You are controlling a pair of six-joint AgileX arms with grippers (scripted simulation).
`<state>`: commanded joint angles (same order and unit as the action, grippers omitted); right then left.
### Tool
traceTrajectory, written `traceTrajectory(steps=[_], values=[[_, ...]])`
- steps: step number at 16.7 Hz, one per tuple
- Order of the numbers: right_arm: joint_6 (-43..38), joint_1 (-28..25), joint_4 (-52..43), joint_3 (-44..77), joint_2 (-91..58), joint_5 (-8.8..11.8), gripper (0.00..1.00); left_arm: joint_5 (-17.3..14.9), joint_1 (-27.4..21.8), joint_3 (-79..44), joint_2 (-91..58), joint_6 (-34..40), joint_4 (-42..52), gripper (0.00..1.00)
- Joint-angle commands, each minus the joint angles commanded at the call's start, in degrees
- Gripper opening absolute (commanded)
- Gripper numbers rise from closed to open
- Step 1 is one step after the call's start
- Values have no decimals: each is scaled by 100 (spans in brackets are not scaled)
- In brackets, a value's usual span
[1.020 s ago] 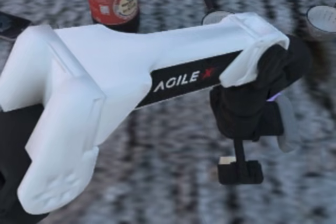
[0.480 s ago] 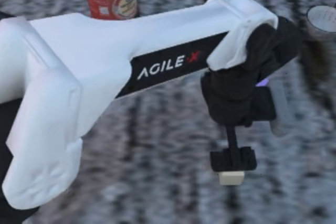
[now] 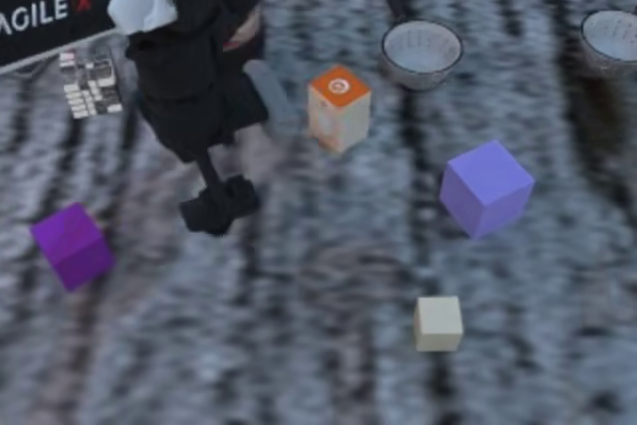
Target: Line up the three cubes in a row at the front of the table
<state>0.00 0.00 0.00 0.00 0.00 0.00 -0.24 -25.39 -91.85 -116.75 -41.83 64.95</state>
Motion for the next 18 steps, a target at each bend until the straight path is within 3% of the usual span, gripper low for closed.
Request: traceTrajectory(steps=[3,6,13,18], values=[[0,0,0,0,0,0,100,13,1218,833,507,-279,-267,100],[0,0,0,0,0,0,100,20,1920,1407,892,-473,-480,100],[0,0,0,0,0,0,100,21,2063,1550,968,-514,-545,100],[0,0,0,0,0,0,100,18,2078,1987,626,-523,-1350,100]])
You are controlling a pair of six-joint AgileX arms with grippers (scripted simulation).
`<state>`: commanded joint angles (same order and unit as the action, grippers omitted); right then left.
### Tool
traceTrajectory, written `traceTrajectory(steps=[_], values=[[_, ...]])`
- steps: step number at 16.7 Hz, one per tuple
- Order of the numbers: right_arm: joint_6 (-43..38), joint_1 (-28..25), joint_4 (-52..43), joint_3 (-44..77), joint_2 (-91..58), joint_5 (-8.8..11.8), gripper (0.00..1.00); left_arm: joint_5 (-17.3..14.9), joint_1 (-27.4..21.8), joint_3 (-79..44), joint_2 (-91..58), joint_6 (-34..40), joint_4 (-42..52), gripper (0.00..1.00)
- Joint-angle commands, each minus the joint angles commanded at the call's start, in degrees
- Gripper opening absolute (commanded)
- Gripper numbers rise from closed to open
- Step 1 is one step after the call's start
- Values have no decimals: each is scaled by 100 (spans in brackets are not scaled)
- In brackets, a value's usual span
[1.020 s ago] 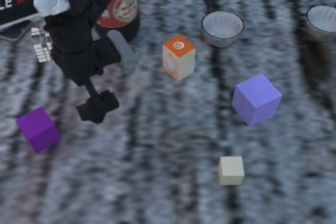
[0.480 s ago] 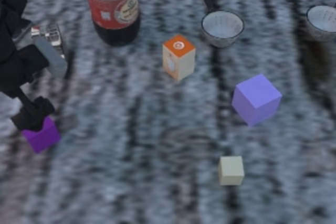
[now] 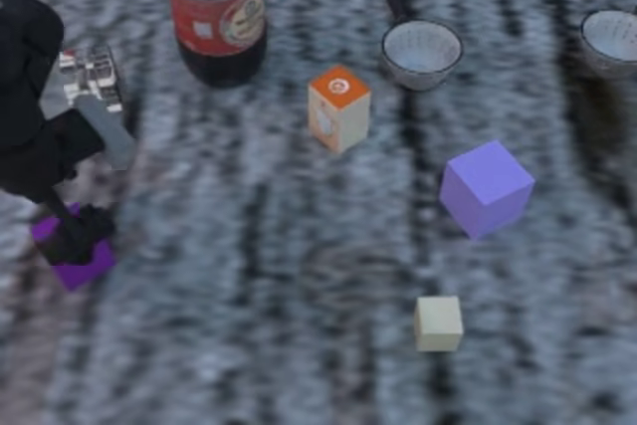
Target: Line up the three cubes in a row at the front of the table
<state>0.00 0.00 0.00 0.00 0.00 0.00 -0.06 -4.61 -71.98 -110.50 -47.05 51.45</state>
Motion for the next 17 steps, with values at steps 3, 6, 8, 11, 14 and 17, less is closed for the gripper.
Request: traceTrajectory(steps=[3,6,8,11,14,17], values=[[0,0,0,0,0,0,100,-2,8,380,-308,-15,-695,100],[0,0,0,0,0,0,100,-3,14,604,-489,-22,-1091,100],[0,0,0,0,0,0,100,-3,14,613,-497,-23,-1107,100],[0,0,0,0,0,0,100,-3,14,613,-497,-23,-1107,92],[0,0,0,0,0,0,100,-3,14,613,-497,-23,-1107,70],[0,0,0,0,0,0,100,-3,14,613,-497,-23,-1107,47]])
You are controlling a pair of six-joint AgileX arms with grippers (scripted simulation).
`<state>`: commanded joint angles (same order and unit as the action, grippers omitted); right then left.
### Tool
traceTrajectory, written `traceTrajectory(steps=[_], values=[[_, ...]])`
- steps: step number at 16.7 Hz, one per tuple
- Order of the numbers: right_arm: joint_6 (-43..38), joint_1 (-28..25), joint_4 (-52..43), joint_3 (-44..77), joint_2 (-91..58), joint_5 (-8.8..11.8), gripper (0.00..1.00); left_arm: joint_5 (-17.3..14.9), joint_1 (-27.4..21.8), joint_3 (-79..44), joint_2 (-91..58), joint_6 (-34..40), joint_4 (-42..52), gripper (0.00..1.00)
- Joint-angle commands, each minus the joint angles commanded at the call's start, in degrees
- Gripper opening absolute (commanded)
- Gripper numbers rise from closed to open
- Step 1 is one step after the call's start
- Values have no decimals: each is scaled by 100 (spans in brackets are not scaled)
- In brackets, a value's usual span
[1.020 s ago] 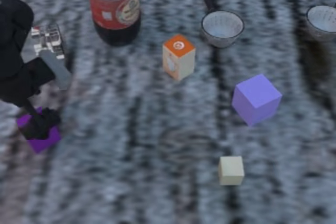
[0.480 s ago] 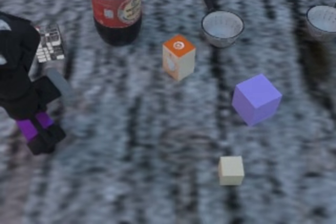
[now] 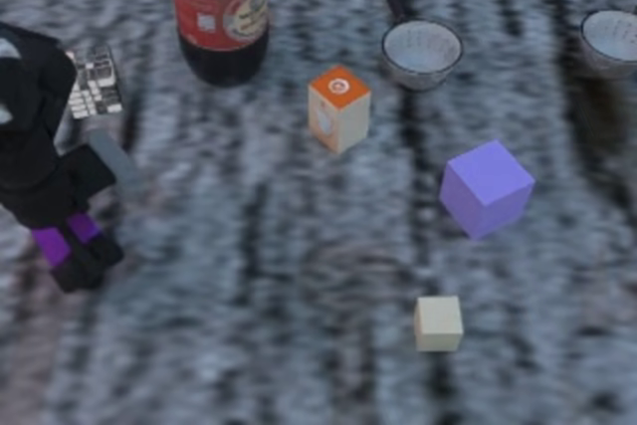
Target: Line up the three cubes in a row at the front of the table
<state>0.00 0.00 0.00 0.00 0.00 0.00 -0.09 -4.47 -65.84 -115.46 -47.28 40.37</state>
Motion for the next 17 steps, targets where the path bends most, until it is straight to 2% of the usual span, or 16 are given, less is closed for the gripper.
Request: traceTrajectory(steps=[6,17], values=[[0,0,0,0,0,0,100,0,0,0,0,0,0,2],[0,0,0,0,0,0,100,-67,-6,-100,183,43,221,0]])
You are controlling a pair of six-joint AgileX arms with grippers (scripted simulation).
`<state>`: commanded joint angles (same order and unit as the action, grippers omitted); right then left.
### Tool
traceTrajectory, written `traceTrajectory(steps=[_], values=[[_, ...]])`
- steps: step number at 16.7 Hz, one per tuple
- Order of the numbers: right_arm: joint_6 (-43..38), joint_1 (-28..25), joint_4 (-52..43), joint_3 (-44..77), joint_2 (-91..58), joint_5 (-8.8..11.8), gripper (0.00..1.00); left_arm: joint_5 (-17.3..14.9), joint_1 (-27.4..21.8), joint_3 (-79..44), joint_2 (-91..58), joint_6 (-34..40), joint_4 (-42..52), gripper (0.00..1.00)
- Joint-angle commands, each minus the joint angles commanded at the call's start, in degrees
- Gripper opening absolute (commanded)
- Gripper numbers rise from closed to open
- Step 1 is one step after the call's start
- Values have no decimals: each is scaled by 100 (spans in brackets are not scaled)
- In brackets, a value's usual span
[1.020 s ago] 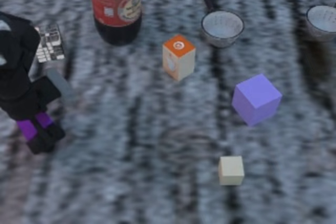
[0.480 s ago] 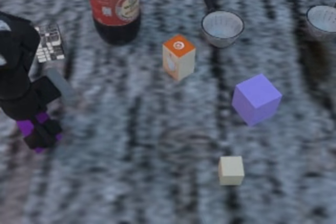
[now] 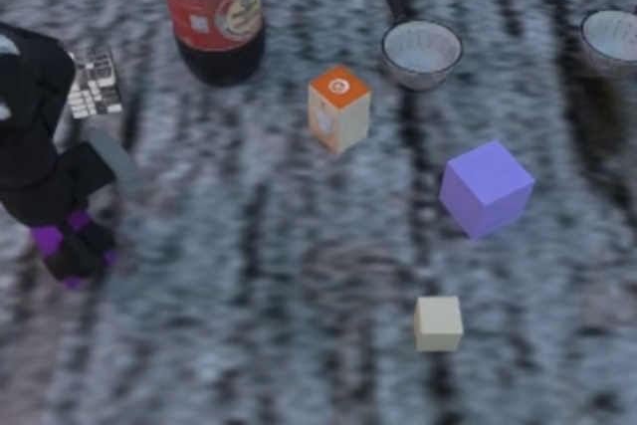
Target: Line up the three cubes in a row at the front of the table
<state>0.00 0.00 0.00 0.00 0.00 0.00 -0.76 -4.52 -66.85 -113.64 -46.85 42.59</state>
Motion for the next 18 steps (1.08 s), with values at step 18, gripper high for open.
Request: traceTrajectory(steps=[18], values=[[0,0,0,0,0,0,100,7,-1244,-1372,232,192,1698,0]])
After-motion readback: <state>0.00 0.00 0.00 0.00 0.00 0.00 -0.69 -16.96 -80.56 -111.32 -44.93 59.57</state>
